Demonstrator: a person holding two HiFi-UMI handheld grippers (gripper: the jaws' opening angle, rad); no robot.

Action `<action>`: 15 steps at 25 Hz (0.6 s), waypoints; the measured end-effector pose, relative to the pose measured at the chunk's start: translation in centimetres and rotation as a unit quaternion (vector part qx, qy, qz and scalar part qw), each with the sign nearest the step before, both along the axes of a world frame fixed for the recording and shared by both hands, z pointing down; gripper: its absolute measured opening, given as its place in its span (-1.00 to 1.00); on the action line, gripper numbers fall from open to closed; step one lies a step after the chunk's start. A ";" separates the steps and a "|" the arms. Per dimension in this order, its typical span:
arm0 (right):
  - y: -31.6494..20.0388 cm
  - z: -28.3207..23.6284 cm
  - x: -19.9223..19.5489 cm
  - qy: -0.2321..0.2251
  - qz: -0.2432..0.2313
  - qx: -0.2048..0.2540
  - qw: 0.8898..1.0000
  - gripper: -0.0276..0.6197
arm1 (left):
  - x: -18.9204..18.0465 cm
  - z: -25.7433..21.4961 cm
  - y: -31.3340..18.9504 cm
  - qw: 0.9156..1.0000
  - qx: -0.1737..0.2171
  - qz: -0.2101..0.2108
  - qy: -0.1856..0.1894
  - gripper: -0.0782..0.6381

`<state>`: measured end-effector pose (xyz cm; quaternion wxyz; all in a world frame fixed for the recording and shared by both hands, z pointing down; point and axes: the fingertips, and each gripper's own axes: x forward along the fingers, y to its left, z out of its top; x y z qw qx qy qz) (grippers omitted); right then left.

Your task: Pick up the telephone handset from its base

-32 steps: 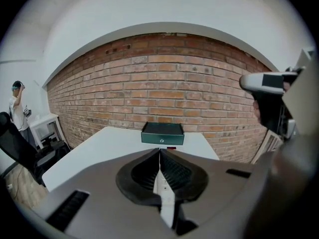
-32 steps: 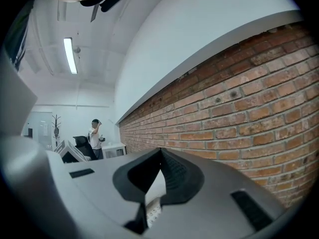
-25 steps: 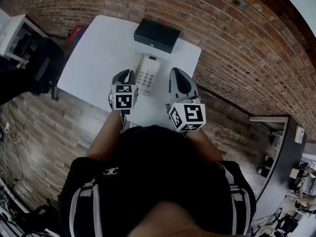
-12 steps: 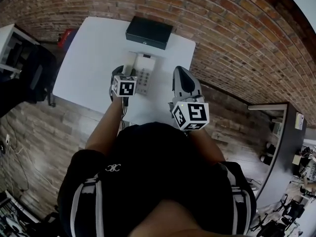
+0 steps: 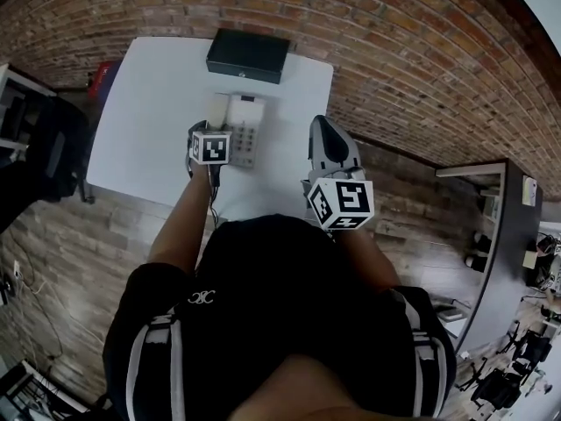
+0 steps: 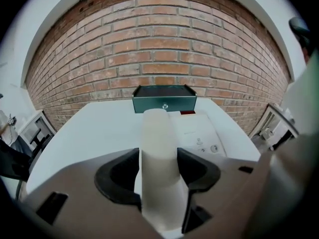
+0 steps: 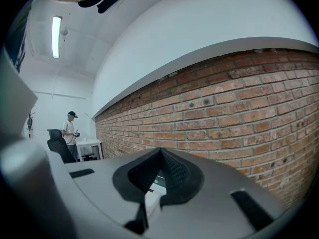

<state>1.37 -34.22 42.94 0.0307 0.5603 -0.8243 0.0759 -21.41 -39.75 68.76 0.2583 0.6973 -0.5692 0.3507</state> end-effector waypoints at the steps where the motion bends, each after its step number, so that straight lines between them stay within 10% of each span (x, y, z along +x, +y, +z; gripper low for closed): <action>1: 0.0 0.1 0.1 0.000 0.003 -0.001 1.000 -0.92 | 0.0 0.2 0.0 1.000 -0.005 -0.002 0.004 -0.16; 15: 0.2 0.3 0.8 -0.002 0.019 -0.006 1.000 -0.92 | 0.0 0.8 -0.5 0.998 -0.054 -0.010 0.031 -0.19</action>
